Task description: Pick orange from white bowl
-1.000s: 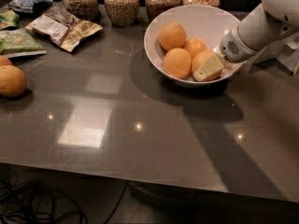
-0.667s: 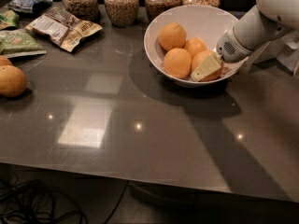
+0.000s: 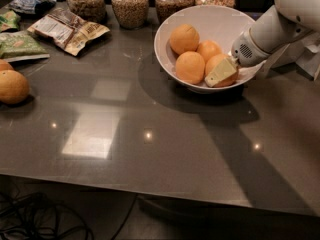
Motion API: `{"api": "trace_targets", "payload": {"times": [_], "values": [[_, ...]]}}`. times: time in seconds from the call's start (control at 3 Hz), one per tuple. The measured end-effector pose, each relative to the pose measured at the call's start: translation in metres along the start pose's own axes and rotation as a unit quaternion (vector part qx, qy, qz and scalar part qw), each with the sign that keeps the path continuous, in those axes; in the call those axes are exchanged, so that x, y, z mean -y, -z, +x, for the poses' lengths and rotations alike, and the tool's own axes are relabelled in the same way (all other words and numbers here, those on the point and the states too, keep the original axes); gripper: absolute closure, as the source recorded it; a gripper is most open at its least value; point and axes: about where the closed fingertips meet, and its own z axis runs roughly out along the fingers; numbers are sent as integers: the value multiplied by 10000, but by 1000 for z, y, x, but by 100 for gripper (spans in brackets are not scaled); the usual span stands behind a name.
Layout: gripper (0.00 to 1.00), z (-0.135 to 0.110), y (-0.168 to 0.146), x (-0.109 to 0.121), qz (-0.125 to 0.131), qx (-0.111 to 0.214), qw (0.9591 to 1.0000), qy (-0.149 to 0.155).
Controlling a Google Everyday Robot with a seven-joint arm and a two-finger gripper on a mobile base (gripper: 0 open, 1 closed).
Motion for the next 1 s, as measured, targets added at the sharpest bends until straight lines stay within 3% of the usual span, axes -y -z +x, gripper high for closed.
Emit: {"api": "trace_targets", "payload": {"times": [0.33,1.0], "values": [[97,-13,8,-11,-154,-23,9997,196],[100,-41,53,-42,-283,119,9976,622]]}}
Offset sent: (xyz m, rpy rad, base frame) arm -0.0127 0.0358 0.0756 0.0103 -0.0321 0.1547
